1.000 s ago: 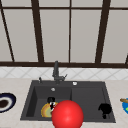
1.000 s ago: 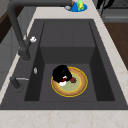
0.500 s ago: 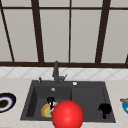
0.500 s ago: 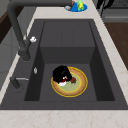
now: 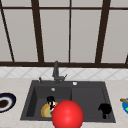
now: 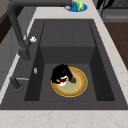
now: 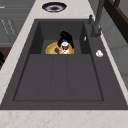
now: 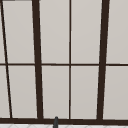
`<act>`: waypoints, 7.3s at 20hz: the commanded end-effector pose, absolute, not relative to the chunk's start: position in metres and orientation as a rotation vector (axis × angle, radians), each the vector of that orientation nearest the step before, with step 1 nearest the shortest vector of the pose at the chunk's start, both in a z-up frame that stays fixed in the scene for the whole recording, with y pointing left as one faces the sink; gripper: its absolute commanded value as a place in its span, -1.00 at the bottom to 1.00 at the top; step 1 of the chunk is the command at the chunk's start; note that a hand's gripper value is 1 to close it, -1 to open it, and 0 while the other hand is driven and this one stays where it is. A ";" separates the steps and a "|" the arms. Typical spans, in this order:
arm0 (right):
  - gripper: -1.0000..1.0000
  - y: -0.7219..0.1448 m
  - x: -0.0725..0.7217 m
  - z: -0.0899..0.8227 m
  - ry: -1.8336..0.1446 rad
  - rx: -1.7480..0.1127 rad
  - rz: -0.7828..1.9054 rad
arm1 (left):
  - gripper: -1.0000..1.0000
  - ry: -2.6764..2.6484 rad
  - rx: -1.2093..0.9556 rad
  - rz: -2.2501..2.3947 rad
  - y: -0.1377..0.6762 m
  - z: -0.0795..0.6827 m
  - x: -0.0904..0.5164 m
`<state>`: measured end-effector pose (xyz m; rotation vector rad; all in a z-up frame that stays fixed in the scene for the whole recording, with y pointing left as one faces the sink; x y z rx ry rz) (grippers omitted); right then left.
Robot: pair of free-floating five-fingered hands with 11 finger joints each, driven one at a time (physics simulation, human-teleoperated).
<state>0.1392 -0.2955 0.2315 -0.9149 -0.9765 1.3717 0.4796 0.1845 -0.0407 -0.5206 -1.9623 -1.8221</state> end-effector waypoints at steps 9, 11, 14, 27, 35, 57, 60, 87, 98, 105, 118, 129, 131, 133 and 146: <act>0.00 -0.295 0.139 0.231 -0.977 -0.915 1.372 | -1.00 -2.010 -0.576 -1.775 0.217 -0.028 0.481; 0.00 -0.295 0.139 0.231 -0.977 -0.915 1.372 | -1.00 -2.019 -0.602 -1.764 0.228 -0.028 0.485; 0.00 -0.295 0.139 0.231 -0.977 -0.915 1.372 | -1.00 -2.056 -0.607 -1.773 0.240 -0.028 0.486; 0.00 -0.295 0.139 0.231 -0.977 -0.915 1.372 | -1.00 -2.059 -0.507 -1.848 0.242 0.002 0.446; 0.00 -0.295 0.139 0.231 -0.977 -0.915 1.372 | -1.00 -2.074 -0.445 -1.886 0.248 0.007 0.420; 0.00 -0.295 0.139 0.231 -0.977 -0.915 1.372 | -1.00 -2.141 -0.403 -1.907 0.301 0.057 0.384; 0.00 -0.295 0.139 0.231 -0.977 -0.915 1.372 | -1.00 -2.157 -0.378 -1.922 0.302 0.059 0.374; 0.00 -0.295 0.139 0.231 -0.977 -0.915 1.372 | -1.00 -2.000 -0.454 -1.923 0.224 0.014 0.432; 0.00 -0.295 0.139 0.231 -0.977 -0.915 1.372 | -1.00 -1.922 -0.534 -1.900 0.204 -0.030 0.477; 0.00 -0.295 0.139 0.231 -0.977 -0.915 1.372 | -1.00 -1.875 -0.559 -1.904 0.196 -0.059 0.505; 0.00 -0.295 0.139 0.231 -0.977 -0.915 1.372 | -1.00 -1.831 -0.606 -1.809 0.192 -0.046 0.499; 0.00 -0.295 0.139 0.231 -0.977 -0.915 1.372 | -1.00 -1.840 -0.615 -1.824 0.180 -0.027 0.483; 0.00 -0.295 0.139 0.231 -0.977 -0.915 1.372 | -1.00 -1.844 -0.615 -1.825 0.179 -0.024 0.474; 0.00 -0.295 0.139 0.231 -0.977 -0.915 1.372 | -1.00 -1.846 -0.613 -1.823 0.180 -0.022 0.460; 0.00 -0.295 0.139 0.231 -0.977 -0.915 1.372 | -1.00 -1.800 -0.659 -1.784 0.180 -0.061 0.500</act>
